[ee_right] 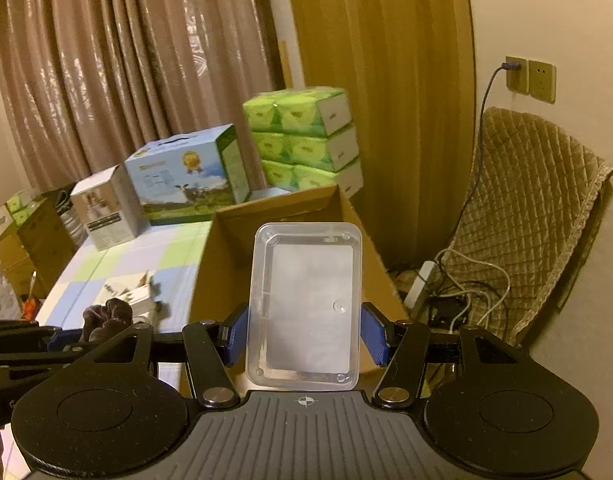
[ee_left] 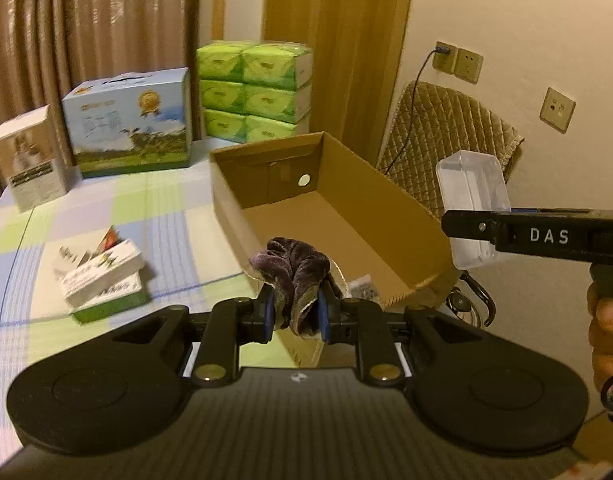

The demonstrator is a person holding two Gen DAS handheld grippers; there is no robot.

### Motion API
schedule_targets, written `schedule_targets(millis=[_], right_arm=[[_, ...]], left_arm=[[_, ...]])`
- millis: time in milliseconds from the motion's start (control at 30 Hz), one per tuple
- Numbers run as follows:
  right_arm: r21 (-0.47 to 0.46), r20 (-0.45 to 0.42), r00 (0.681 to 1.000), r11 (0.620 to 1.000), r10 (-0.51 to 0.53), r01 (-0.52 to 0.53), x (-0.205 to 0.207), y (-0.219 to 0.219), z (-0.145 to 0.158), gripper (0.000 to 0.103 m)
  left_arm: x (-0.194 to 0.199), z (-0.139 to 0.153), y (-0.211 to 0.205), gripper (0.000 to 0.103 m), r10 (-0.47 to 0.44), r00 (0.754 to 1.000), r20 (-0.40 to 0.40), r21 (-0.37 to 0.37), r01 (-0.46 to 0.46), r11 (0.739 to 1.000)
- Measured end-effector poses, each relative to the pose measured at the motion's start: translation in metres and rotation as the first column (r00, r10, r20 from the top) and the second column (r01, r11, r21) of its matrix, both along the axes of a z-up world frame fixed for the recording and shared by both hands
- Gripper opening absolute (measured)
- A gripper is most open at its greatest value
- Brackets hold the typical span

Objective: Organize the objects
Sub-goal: 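Carry scrunchie and clear box into the cardboard box and release both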

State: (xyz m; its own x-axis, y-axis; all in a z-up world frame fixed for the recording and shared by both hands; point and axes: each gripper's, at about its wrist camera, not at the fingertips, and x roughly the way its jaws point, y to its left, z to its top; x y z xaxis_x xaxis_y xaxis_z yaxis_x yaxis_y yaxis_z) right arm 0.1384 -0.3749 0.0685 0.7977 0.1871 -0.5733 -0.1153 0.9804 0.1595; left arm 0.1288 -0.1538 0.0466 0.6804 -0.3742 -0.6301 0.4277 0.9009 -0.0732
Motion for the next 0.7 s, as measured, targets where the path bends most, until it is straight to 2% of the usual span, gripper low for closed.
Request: schedule_targets(millis=[233,433,500,600,700], right_arm=[[0.008,-0.030,1.000,1.000,-0.002,0.003,0.040,-0.015,-0.009,0.055],[0.019,-0.058,0.998,1.000,-0.011,0.012,0.057,-0.023,-0.023,0.055],[0.022,-0.064,0.998,1.000,-0.014,0.015,0.061,-0.024,-0.026,0.055],[0.027,-0.067,0.998,1.000,-0.012,0.014,0.064,-0.025,-0.029,0.055],[0.030,-0.073,0.997,1.000,-0.008,0.010,0.066,-0.025,-0.032,0.055]], left_arm=[[0.049,0.000,-0.030,0.017,-0.031,0.999,-0.005,0.023,0.031,0.999],[0.080,-0.009,-0.053,0.018,-0.063,0.998,-0.019,0.041,0.064,0.997],[0.087,-0.014,-0.060,0.021,-0.070,0.997,-0.026,0.043,0.071,0.997],[0.098,-0.019,-0.063,0.037,-0.065,0.998,-0.027,0.030,0.066,0.997],[0.102,-0.021,-0.060,0.039,-0.052,0.998,-0.019,0.033,0.053,0.998]])
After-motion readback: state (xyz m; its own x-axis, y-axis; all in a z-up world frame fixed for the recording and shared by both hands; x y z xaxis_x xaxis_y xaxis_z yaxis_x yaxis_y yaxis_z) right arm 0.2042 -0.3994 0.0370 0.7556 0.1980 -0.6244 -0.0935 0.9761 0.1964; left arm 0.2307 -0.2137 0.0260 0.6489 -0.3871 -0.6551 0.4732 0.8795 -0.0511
